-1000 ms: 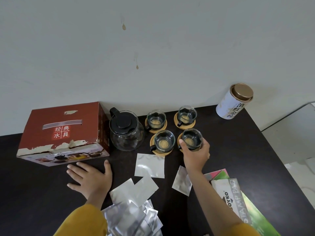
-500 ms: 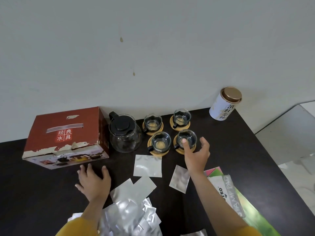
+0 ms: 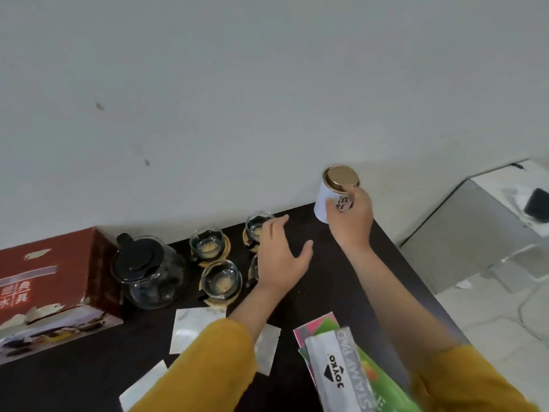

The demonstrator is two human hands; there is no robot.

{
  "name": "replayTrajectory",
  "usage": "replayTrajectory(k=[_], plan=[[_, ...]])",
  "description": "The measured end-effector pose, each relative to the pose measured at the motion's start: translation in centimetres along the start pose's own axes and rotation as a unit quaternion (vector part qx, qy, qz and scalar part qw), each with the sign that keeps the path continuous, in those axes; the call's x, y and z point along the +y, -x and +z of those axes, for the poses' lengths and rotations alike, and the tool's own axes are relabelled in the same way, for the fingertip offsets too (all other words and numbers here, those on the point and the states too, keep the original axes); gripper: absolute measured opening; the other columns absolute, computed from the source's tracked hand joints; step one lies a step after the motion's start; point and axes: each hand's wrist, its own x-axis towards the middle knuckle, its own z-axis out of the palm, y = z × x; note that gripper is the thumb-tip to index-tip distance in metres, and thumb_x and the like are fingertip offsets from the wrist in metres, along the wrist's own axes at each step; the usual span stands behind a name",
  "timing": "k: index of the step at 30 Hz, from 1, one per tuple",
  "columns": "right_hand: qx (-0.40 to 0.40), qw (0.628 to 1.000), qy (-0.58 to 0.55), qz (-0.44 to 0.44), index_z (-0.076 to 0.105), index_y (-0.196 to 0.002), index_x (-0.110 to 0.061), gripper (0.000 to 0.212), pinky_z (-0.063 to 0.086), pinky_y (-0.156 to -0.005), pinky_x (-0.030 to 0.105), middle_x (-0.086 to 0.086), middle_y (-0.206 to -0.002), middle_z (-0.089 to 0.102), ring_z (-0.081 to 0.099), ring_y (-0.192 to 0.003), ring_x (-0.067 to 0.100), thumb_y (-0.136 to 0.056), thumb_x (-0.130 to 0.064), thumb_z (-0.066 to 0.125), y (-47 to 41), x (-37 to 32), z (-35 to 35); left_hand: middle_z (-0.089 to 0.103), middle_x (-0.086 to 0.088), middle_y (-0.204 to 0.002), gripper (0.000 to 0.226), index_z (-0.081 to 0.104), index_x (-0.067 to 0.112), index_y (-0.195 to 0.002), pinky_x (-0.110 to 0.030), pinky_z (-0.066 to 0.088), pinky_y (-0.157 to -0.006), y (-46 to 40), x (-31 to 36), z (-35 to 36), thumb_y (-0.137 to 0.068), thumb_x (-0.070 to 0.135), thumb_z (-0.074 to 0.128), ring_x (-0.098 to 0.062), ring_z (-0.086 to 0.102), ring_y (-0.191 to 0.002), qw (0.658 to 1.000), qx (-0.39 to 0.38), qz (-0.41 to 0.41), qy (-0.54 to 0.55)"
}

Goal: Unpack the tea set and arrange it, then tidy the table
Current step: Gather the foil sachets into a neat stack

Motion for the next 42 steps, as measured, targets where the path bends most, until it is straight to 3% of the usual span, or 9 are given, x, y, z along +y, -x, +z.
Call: replayTrajectory(k=[4, 10, 13, 18, 22, 28, 31, 37, 42], plan=[[-0.049, 0.996, 0.078, 0.002, 0.053, -0.126, -0.010, 0.047, 0.035, -0.086, 0.022, 0.007, -0.128, 0.052, 0.044, -0.123, 0.024, -0.082, -0.019, 0.067, -6.9, 0.6, -0.7, 0.037, -0.005, -0.136, 0.090, 0.032, 0.008, -0.140, -0.032, 0.037, -0.104, -5.1, 1.7, 5.4, -0.072, 0.048, 0.075, -0.020, 0.036, -0.129, 0.996, -0.080, -0.037, 0.002], [-0.165, 0.972, 0.167, 0.009, 0.031, -0.146, -0.013, 0.089, 0.036, -0.107, 0.040, 0.005, -0.146, 0.036, 0.025, -0.136, 0.026, -0.075, -0.042, 0.076, -12.0, 2.6, 0.0, 0.034, -0.005, -0.138, 0.108, 0.027, 0.011, -0.141, -0.033, 0.042, -0.099, -10.5, 1.2, 12.0, -0.058, 0.052, 0.083, -0.020, 0.040, -0.126, 0.987, -0.104, -0.122, 0.027], [-0.189, 0.966, 0.174, -0.001, 0.037, -0.143, -0.013, 0.090, 0.037, -0.105, 0.038, 0.004, -0.142, 0.043, 0.032, -0.134, 0.025, -0.071, -0.045, 0.079, -12.7, 4.1, 0.5, 0.042, -0.003, -0.126, 0.100, 0.036, 0.014, -0.132, -0.036, 0.048, -0.094, -11.9, 0.5, 14.5, -0.053, 0.051, 0.085, -0.016, 0.045, -0.117, 0.991, -0.090, -0.101, 0.002], [-0.147, 0.978, 0.140, -0.036, 0.053, -0.131, -0.012, 0.080, 0.045, -0.096, 0.036, 0.002, -0.127, 0.058, 0.048, -0.122, 0.024, -0.065, -0.044, 0.083, -12.5, 4.6, 0.7, 0.045, 0.002, -0.121, 0.088, 0.039, 0.017, -0.126, -0.034, 0.049, -0.088, -12.6, 0.0, 15.4, -0.055, 0.043, 0.084, -0.016, 0.048, -0.113, 0.991, -0.080, -0.104, 0.029], [-0.073, 0.997, 0.021, 0.013, 0.056, -0.128, -0.015, 0.073, 0.041, -0.093, 0.021, -0.005, -0.123, 0.060, 0.054, -0.115, 0.012, -0.066, -0.040, 0.085, -11.1, 3.6, -0.5, 0.047, 0.003, -0.120, 0.088, 0.041, 0.017, -0.125, -0.032, 0.049, -0.089, -12.4, -0.4, 14.1, -0.054, 0.045, 0.085, -0.014, 0.049, -0.111, 0.992, -0.076, -0.094, 0.042], [0.015, 0.994, -0.082, 0.071, 0.056, -0.125, -0.019, 0.061, 0.051, -0.094, 0.027, -0.008, -0.120, 0.060, 0.057, -0.111, 0.006, -0.072, -0.037, 0.081, -3.4, 6.4, -2.0, 0.052, 0.004, -0.119, 0.087, 0.045, 0.018, -0.125, -0.026, 0.046, -0.088, -12.1, -2.2, 9.6, -0.054, 0.049, 0.086, -0.009, 0.051, -0.110, 0.992, -0.112, -0.050, 0.029], [-0.016, 0.997, -0.027, 0.069, 0.053, -0.129, -0.021, 0.066, 0.050, -0.091, 0.027, -0.012, -0.121, 0.056, 0.053, -0.114, 0.010, -0.071, -0.041, 0.079, 1.5, 9.0, -1.4, 0.053, 0.003, -0.121, 0.089, 0.045, 0.018, -0.126, -0.021, 0.041, -0.088, -12.0, -3.5, 7.8, -0.053, 0.046, 0.087, -0.010, 0.049, -0.113, 0.992, -0.119, -0.040, 0.002], [-0.123, 0.989, 0.070, 0.049, 0.051, -0.132, -0.016, 0.074, 0.030, -0.086, 0.005, -0.005, -0.130, 0.054, 0.042, -0.121, 0.011, -0.067, -0.027, 0.085, 5.8, 11.3, 0.9, 0.050, 0.004, -0.122, 0.094, 0.043, 0.022, -0.130, -0.018, 0.038, -0.086, -11.5, -4.6, 6.3, -0.051, 0.049, 0.087, -0.002, 0.040, -0.112, 0.992, -0.118, -0.045, -0.028], [-0.169, 0.977, 0.127, 0.022, 0.045, -0.138, -0.011, 0.082, 0.032, -0.098, 0.021, 0.000, -0.137, 0.050, 0.038, -0.128, 0.017, -0.069, -0.036, 0.083, 5.4, 11.7, 2.8, 0.051, 0.002, -0.121, 0.092, 0.044, 0.019, -0.128, -0.019, 0.038, -0.085, -11.2, -4.7, 6.0, -0.052, 0.046, 0.087, -0.008, 0.045, -0.113, 0.992, -0.110, -0.060, -0.035]])
